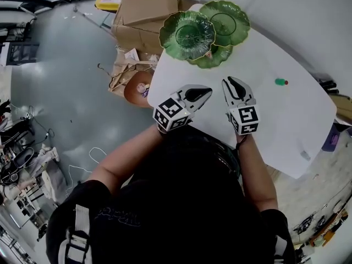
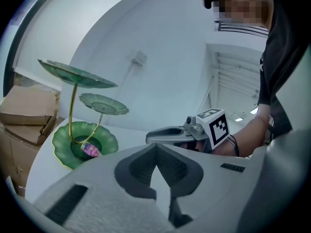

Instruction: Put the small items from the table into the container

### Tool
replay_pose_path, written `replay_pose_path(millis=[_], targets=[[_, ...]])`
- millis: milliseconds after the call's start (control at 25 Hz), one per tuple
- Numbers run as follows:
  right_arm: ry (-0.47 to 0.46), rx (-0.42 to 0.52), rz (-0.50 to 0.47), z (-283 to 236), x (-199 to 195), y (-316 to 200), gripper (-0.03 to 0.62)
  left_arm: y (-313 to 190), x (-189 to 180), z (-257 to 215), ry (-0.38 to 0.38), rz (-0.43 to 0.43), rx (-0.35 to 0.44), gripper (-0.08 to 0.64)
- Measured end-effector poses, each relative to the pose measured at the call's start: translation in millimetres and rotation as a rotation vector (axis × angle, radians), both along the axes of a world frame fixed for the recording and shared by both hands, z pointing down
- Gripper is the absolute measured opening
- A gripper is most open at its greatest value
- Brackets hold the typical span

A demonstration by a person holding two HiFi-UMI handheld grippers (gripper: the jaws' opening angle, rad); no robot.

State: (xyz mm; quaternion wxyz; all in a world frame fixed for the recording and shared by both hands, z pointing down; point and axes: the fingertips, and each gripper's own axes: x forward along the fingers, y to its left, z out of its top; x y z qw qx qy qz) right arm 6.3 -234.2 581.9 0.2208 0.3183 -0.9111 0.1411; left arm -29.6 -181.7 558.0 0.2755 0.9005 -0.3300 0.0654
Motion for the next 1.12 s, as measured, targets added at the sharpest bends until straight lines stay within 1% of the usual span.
replay_pose_path(millis=[240, 400, 520, 720, 920, 1040, 1120], targets=[[-0.026, 0.059, 0.021, -27.0, 29.5, 37.8, 0.034, 14.9, 19.1, -28.8, 0.016, -0.008, 0.098, 0.005], [-0.063, 0.086, 0.012, -50.3, 46.1, 62.8, 0.021, 28.2, 31.5, -47.1, 0.017, -0.008, 0.151, 0.003], [-0.079, 0.101, 0.008, -64.8, 59.5, 80.0, 0.018, 39.2, 39.2, -56.7, 0.024, -0.027, 0.167, 0.005], [-0.121, 0.128, 0.007, -89.6, 69.4, 110.8, 0.017, 60.6, 44.8, -83.0, 0.055, -0.067, 0.203, 0.004], [-0.133, 0.148, 0.012, -102.4, 77.5, 124.8, 0.017, 66.5, 53.3, -90.8, 0.031, -0.059, 0.224, 0.005], [-0.136, 0.160, 0.024, -105.2, 84.5, 122.8, 0.017, 66.4, 58.4, -90.4, -0.009, -0.065, 0.241, 0.003], [-0.142, 0.161, 0.033, -105.5, 86.3, 122.5, 0.017, 70.8, 61.5, -91.0, -0.004, -0.048, 0.243, 0.003]])
